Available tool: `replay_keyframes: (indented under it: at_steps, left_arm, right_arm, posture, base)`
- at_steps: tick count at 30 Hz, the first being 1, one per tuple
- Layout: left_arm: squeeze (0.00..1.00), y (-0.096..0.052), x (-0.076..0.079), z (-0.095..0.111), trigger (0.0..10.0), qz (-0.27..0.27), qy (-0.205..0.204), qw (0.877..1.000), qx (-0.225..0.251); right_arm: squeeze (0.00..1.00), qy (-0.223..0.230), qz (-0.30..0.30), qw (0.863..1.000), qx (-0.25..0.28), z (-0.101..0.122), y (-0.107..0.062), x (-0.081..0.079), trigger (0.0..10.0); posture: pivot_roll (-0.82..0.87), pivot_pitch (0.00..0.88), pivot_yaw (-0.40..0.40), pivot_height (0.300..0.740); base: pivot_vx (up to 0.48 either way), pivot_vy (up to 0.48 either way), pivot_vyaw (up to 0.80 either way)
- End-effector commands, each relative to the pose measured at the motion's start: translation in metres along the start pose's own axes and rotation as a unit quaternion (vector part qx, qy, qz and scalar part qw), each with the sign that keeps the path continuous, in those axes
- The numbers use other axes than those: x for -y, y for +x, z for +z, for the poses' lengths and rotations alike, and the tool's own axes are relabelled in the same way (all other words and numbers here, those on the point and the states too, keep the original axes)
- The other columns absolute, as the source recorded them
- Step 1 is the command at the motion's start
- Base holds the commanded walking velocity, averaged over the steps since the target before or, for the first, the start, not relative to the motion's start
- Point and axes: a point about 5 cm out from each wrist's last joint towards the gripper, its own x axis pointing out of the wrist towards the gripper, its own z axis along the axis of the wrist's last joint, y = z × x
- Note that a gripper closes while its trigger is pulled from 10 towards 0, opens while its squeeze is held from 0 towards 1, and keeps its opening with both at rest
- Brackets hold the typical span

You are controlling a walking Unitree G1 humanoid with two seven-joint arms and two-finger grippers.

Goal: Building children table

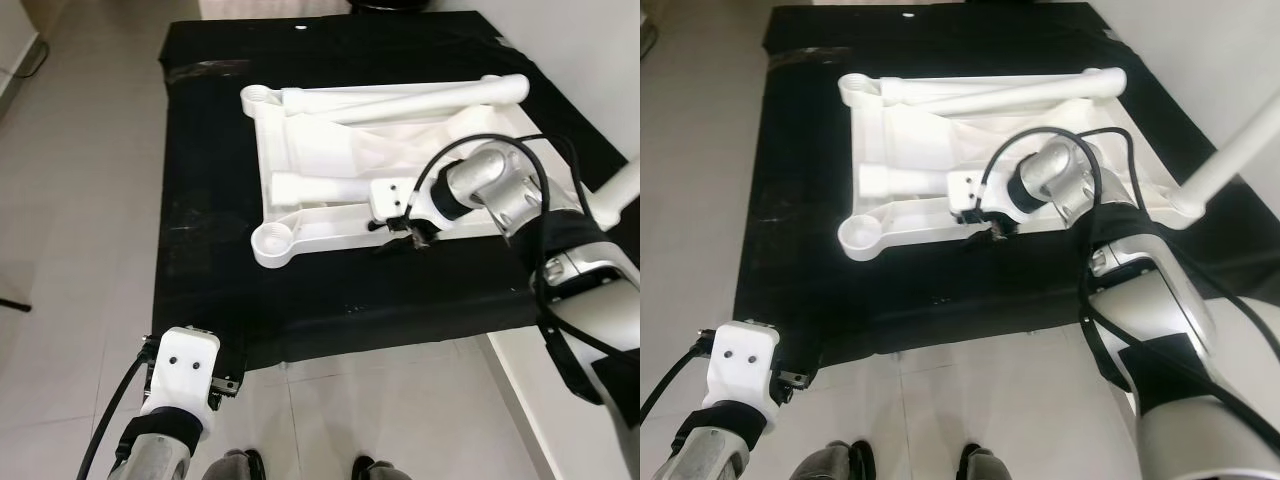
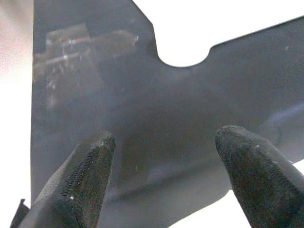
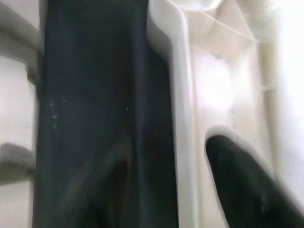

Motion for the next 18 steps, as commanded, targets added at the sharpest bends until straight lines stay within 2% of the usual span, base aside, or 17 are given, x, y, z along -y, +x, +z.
replay_keyframes:
  at_steps: [1,4,5,6,7,8,9,10,11,13,14,15,16,17,18]
  left_arm:
    - [0.00,0.000,-0.004,-0.004,10.0,-0.002,0.010,1.000,-0.006]
    - [0.00,0.004,-0.007,-0.003,10.0,0.002,0.008,1.000,0.000]
    - [0.00,0.009,-0.009,0.002,10.0,0.004,0.011,1.000,0.014]
    - [0.00,0.014,-0.011,0.007,10.0,0.005,0.014,1.000,0.027]
    - [0.00,0.014,-0.011,0.007,10.0,0.005,0.014,1.000,0.027]
    - [0.00,0.018,-0.012,0.012,10.0,0.007,0.016,0.999,0.040]
    - [0.00,0.023,-0.012,0.017,10.0,0.010,0.024,0.998,0.055]
    - [0.00,0.023,-0.012,0.017,10.0,0.010,0.024,0.998,0.055]
    - [0.00,0.026,-0.013,0.020,10.0,0.013,0.029,0.998,0.063]
    - [0.00,0.032,-0.012,0.026,10.0,0.015,0.032,0.996,0.078]
    - [0.00,0.032,-0.012,0.026,10.0,0.015,0.032,0.996,0.078]
    - [0.00,0.035,-0.012,0.028,10.0,0.018,0.025,0.996,0.082]
    - [0.00,0.035,-0.012,0.028,10.0,0.018,0.025,0.996,0.082]
    - [0.00,0.038,-0.014,0.028,10.0,0.024,0.018,0.996,0.083]
    - [0.00,0.038,-0.014,0.028,10.0,0.024,0.018,0.996,0.083]
  right_arm:
    - [1.00,0.007,-0.014,0.996,0.088,0.018,-0.010,0.006,10.0]
    - [1.00,0.018,-0.037,0.993,0.115,0.022,-0.012,0.009,10.0]
    - [1.00,0.037,-0.080,0.983,0.163,0.027,-0.015,0.015,10.0]
    - [0.85,0.057,-0.119,0.970,0.207,0.031,-0.016,0.019,10.0]
    - [0.85,0.057,-0.119,0.970,0.207,0.031,-0.016,0.019,10.0]
    - [0.38,0.075,-0.149,0.956,0.242,0.035,-0.016,0.022,10.0]
    - [0.00,0.100,-0.183,0.936,0.284,0.038,-0.013,0.023,10.0]
    - [0.00,0.100,-0.183,0.936,0.284,0.038,-0.013,0.023,10.0]
    - [0.00,0.114,-0.199,0.924,0.306,0.039,-0.011,0.023,10.0]
    - [0.00,0.125,-0.288,0.884,0.347,0.038,-0.005,0.021,10.0]
    - [0.00,0.125,-0.288,0.884,0.347,0.038,-0.005,0.021,10.0]
    - [0.00,0.165,-0.298,0.875,0.344,0.031,0.006,0.015,10.0]
    - [0.00,0.165,-0.298,0.875,0.344,0.031,0.006,0.015,10.0]
    - [0.00,0.216,-0.298,0.862,0.349,0.024,0.018,0.007,10.0]
    - [0.00,0.216,-0.298,0.862,0.349,0.024,0.018,0.007,10.0]
  posture:
    - [0.07,0.201,-0.060,0.740]
    - [0.06,0.192,-0.059,0.740]
    - [0.06,0.182,-0.059,0.740]
    - [0.05,0.172,-0.058,0.740]
    - [0.05,0.172,-0.058,0.740]
    - [0.05,0.172,-0.058,0.740]
    - [0.04,0.158,-0.057,0.740]
    - [0.04,0.158,-0.057,0.740]
    - [0.04,0.158,-0.057,0.740]
    - [0.03,0.138,-0.056,0.740]
    - [0.03,0.138,-0.056,0.740]
    - [0.02,0.126,-0.055,0.740]
    - [0.02,0.126,-0.055,0.740]
    - [0.01,0.112,-0.052,0.740]
    - [0.01,0.112,-0.052,0.740]
  base:
    - [0.000,0.000,0.00]
    - [0.000,0.000,0.00]
    - [0.000,0.000,0.00]
    - [0.000,0.000,0.00]
    - [0.000,0.000,0.00]
    - [0.000,0.000,0.00]
    - [0.000,0.000,0.00]
    - [0.000,0.000,0.00]
    - [0.000,0.000,0.00]
    - [0.000,0.000,0.00]
    - [0.000,0.000,0.00]
    - [0.000,0.000,0.00]
    - [0.000,0.000,0.00]
    - [0.000,0.000,0.00]
    - [0.000,0.000,0.00]
